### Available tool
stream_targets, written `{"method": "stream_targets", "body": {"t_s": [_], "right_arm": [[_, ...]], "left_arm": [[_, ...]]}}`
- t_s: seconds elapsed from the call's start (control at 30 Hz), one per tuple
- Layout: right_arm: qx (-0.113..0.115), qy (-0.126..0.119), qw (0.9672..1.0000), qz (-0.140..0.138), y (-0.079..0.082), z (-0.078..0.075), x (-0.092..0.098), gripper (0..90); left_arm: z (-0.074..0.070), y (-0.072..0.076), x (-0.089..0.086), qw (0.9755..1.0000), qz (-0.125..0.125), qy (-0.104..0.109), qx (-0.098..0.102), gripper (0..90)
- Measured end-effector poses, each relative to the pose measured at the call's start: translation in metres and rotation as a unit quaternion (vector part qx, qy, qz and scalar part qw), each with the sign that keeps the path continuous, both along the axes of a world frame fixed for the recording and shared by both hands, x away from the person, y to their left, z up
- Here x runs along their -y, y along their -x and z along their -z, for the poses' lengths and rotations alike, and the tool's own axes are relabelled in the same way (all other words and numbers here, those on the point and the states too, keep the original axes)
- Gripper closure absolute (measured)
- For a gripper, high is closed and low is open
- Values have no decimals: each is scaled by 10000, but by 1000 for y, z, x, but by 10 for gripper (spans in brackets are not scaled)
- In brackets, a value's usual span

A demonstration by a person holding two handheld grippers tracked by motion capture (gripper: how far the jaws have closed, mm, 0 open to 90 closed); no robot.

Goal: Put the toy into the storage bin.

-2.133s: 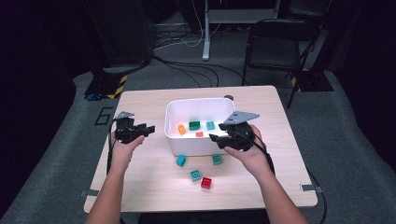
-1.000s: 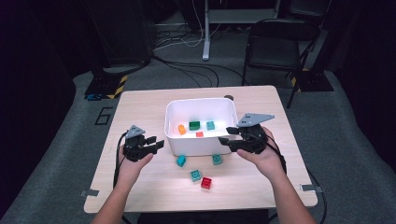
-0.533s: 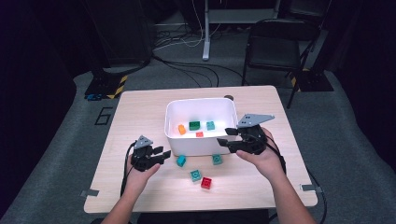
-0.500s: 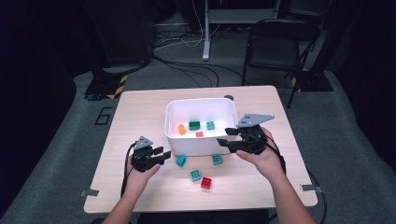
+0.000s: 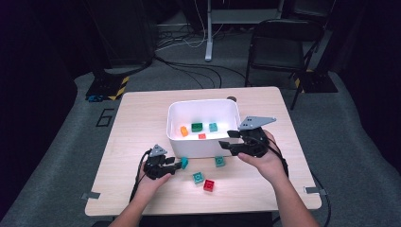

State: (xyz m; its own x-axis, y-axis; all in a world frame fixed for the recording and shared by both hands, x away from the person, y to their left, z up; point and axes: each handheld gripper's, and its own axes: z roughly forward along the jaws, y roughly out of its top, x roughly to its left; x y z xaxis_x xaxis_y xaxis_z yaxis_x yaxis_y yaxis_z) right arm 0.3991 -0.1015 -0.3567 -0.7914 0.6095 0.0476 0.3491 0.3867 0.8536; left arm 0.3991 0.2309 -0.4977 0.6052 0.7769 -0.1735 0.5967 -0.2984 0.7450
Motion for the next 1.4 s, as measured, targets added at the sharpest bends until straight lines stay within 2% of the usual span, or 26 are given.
{"method": "stream_targets", "body": {"t_s": [0.23,0.3,0.33,0.4,0.47,0.63,0.87,0.97,1.07,1.3,1.4], "right_arm": [[7,-5,10000,16,0,1,0,469],[11,5,10000,7,0,1,0,469],[10,8,10000,10,0,1,-1,469],[10,9,10000,11,0,1,-1,469],[14,18,10000,3,0,2,-2,469],[8,46,10000,-6,0,3,-3,469],[-10,34,10000,-6,-1,4,-3,470],[-2,41,10000,-6,-1,4,-3,471],[-1,40,10000,-2,-1,4,-3,472],[-6,17,10000,30,-1,4,-1,472],[-7,11,10000,35,-1,4,0,472]], "left_arm": [[7,-1,10,9999,29,-63,-106,543],[9,-3,13,9999,36,-110,-118,545],[10,-4,13,9997,112,-212,-92,547],[12,-5,16,9997,67,-188,-144,554],[13,-7,18,9995,101,-270,-136,561],[16,-8,20,9989,157,-431,-105,605],[16,-8,19,9987,156,-481,-76,669],[14,-8,19,9982,223,-550,-101,670],[13,-6,20,9982,254,-529,-115,671],[-8,-1,15,9982,405,-441,-21,671],[-18,0,11,9983,448,-376,-61,671]]}}
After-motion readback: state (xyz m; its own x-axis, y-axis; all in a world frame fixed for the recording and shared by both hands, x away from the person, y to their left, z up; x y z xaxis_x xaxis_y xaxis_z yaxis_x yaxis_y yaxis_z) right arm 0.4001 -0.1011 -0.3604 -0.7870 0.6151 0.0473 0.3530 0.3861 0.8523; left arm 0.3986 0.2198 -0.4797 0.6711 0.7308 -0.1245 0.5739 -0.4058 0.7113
